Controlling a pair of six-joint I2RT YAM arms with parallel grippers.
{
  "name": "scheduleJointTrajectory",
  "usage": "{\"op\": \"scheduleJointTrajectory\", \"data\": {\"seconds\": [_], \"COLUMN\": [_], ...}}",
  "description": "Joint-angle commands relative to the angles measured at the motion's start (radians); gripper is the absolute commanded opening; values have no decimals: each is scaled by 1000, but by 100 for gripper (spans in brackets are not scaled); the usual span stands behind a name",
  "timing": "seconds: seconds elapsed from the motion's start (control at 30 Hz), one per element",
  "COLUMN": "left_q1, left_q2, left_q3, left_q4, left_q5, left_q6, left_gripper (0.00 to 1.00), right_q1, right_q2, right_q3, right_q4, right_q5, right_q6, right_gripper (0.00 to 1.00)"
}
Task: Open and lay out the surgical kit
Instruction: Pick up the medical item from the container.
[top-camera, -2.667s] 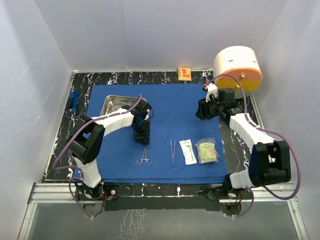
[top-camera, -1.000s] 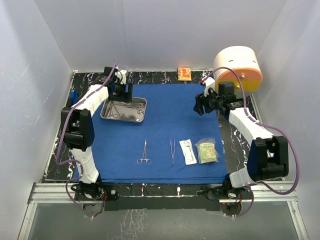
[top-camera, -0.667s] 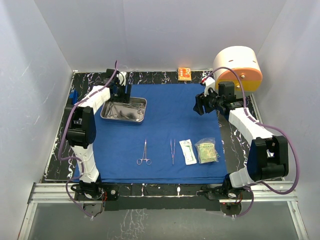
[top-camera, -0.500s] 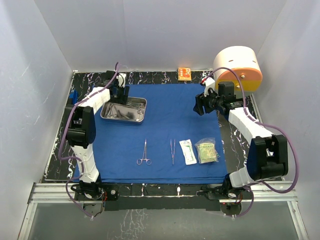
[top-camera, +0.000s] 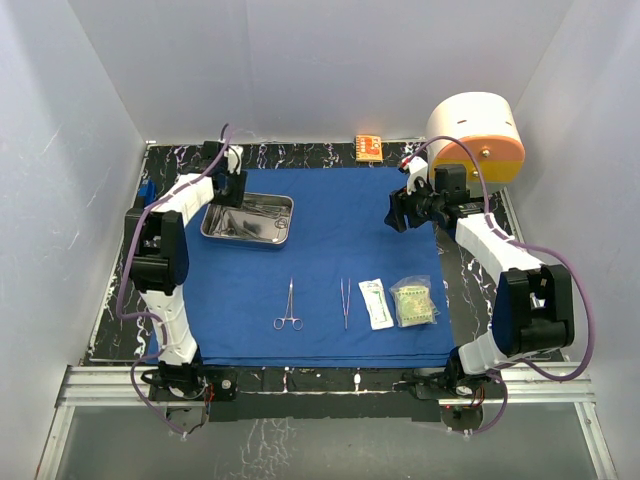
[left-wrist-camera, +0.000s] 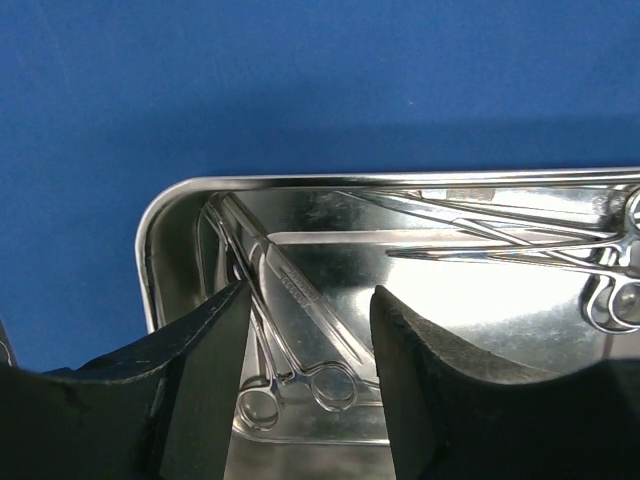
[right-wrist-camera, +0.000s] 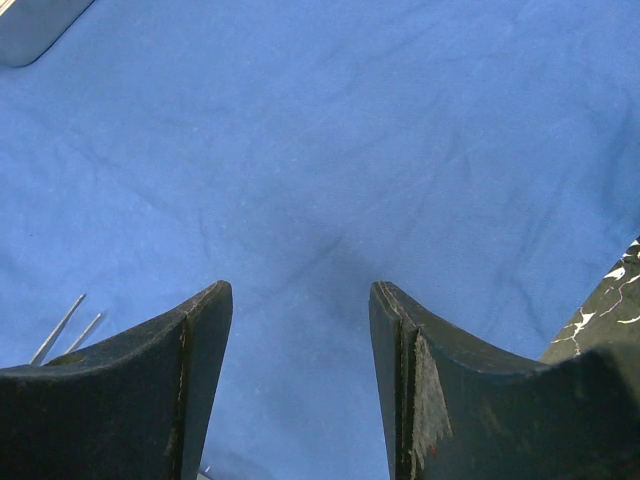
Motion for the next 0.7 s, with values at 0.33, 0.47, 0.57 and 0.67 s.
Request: {"op": "scheduleJointTrajectory", "data": {"seconds": [0.33,0.47,0.57,0.67], "left_q1": [63,64,64,64], "left_q2": [47,65,76,84], "left_q3": [57,72,85,97], "left_q4": [-37,-41,-45,-44], "left_q5": [62,70,77,85], "left_q6": [-46,-48,-48,-47], "left_gripper": [43,42,41,38], "right_q1": [-5,-5,-6,-5], "right_q2": [13,13,11,13], "right_q3": [10,10,7,7], "right_q4": [35,33,33,33], "right_q5": [-33,-31,-28,-27], "right_q6": [21,20,18,16], "right_gripper": [55,55,55,55]}}
